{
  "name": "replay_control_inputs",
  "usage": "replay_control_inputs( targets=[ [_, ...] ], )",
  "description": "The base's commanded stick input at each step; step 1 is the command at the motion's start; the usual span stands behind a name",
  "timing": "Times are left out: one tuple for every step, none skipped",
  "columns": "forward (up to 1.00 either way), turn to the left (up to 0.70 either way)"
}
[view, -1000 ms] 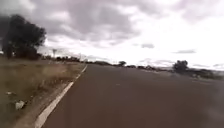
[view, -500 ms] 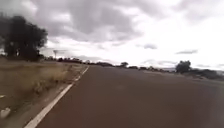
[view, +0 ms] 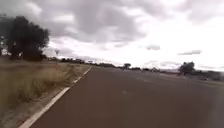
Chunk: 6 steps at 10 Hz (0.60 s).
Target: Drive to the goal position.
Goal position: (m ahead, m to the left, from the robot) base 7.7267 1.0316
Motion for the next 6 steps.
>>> replay_control_inputs(
  targets=[
    [0.7, 0.18],
    [0.7, 0.08],
    [0.7, 0.0],
    [0.7, 0.0],
    [0.7, 0.35],
    [0.7, 0.35]
  ],
)
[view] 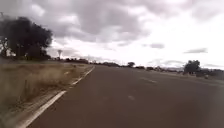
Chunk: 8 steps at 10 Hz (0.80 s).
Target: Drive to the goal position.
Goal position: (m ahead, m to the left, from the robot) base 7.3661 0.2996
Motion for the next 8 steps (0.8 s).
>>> replay_control_inputs(
  targets=[
    [0.7, 0.35],
    [0.7, 0.35],
    [0.7, 0.28],
    [0.7, 0.13],
    [0.7, 0.0],
    [0.7, 0.0],
    [0.7, 0.0],
    [0.7, 0.0]
  ],
)
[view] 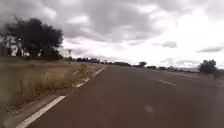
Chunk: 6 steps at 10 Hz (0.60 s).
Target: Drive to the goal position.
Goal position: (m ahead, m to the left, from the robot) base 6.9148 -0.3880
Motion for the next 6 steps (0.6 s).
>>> replay_control_inputs(
  targets=[
    [0.7, 0.0],
    [0.7, 0.0],
    [0.7, 0.0],
    [0.7, 0.0],
    [0.7, 0.15],
    [0.7, 0.33]
  ],
)
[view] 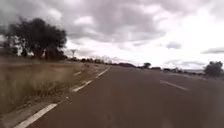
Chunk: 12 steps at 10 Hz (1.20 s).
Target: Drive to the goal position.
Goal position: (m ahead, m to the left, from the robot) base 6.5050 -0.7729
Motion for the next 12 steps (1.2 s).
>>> replay_control_inputs(
  targets=[
    [0.7, 0.18],
    [0.0, 0.0],
    [0.0, 0.0],
    [0.0, 0.0],
    [0.0, 0.0],
    [0.0, 0.0],
    [0.0, 0.0],
    [0.0, 0.0],
    [0.0, 0.0],
    [0.0, 0.0],
    [0.31, 0.0],
    [0.61, 0.0]
  ],
)
